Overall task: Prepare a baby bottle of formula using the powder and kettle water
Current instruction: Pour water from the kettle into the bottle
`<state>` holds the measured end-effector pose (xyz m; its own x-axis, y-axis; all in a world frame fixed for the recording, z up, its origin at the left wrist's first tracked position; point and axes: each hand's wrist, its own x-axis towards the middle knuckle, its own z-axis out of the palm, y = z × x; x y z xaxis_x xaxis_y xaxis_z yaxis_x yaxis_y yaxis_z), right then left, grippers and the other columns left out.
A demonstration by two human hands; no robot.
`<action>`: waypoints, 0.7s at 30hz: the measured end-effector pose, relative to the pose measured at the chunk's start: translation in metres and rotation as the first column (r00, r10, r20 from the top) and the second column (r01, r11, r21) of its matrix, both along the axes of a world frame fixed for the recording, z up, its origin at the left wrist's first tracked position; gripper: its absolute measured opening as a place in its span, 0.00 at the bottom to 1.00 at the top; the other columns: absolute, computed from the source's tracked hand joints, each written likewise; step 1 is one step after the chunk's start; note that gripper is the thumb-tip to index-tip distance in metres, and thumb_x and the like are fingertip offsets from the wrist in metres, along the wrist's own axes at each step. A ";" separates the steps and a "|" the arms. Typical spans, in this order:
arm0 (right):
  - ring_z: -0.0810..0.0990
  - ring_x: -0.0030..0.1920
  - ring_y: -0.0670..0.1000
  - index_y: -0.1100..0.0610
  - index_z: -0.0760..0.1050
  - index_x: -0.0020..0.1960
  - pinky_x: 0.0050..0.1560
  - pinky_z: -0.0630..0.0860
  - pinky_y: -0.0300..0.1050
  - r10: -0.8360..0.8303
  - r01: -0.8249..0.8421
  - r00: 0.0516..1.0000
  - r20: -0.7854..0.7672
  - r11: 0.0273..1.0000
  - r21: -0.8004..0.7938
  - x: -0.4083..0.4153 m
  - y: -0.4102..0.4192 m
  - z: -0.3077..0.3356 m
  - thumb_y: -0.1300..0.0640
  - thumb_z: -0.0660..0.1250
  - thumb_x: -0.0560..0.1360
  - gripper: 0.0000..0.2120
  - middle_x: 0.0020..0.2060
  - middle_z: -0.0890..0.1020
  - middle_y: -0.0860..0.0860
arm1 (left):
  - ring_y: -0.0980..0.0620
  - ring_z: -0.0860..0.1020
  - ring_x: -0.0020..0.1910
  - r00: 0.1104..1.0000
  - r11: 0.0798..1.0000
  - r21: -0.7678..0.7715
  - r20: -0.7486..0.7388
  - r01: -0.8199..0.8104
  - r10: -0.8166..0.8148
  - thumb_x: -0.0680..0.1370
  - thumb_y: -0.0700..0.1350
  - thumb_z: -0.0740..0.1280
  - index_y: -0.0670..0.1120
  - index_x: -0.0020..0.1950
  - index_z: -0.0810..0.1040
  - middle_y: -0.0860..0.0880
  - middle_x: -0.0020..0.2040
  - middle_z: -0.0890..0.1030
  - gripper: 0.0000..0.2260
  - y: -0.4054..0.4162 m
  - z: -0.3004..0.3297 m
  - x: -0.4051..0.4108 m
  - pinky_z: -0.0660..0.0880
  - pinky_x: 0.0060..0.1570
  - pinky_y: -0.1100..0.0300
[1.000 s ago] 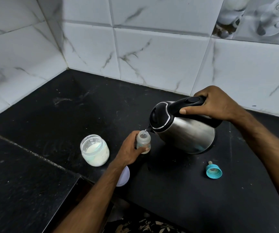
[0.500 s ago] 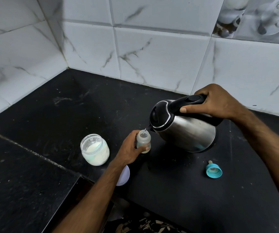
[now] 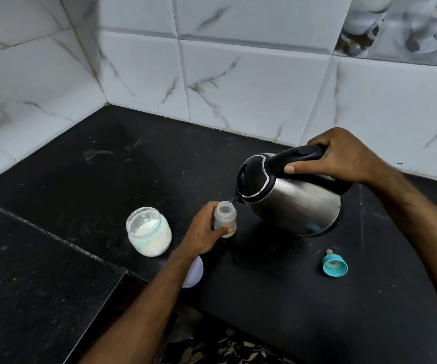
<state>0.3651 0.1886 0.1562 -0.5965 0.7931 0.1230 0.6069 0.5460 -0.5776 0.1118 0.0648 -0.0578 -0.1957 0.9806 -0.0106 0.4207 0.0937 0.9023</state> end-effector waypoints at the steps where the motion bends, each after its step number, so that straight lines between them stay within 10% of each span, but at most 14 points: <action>1: 0.66 0.25 0.47 0.62 0.76 0.30 0.32 0.63 0.44 0.003 -0.003 1.000 0.003 1.000 0.005 0.000 0.000 0.000 0.30 0.72 0.55 0.33 0.22 0.70 0.51 | 0.53 0.77 0.61 1.000 1.000 0.000 0.006 -0.002 0.002 0.71 0.41 0.77 0.50 0.65 0.72 0.51 0.62 0.77 0.26 0.000 0.000 0.000 0.75 0.59 0.60; 21: 0.66 0.25 0.46 0.61 0.76 0.30 0.32 0.63 0.43 0.012 -0.011 1.000 -0.004 1.000 0.014 0.001 0.001 -0.001 0.30 0.73 0.55 0.32 0.22 0.70 0.50 | 0.53 0.77 0.62 1.000 1.000 -0.005 -0.003 -0.011 0.011 0.71 0.41 0.78 0.51 0.65 0.72 0.51 0.62 0.77 0.26 0.001 -0.005 -0.001 0.76 0.63 0.48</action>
<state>0.3661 0.1901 0.1549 -0.6051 0.7845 0.1359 0.5983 0.5607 -0.5724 0.1109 0.0659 -0.0625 -0.2066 0.9783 -0.0153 0.4227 0.1033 0.9004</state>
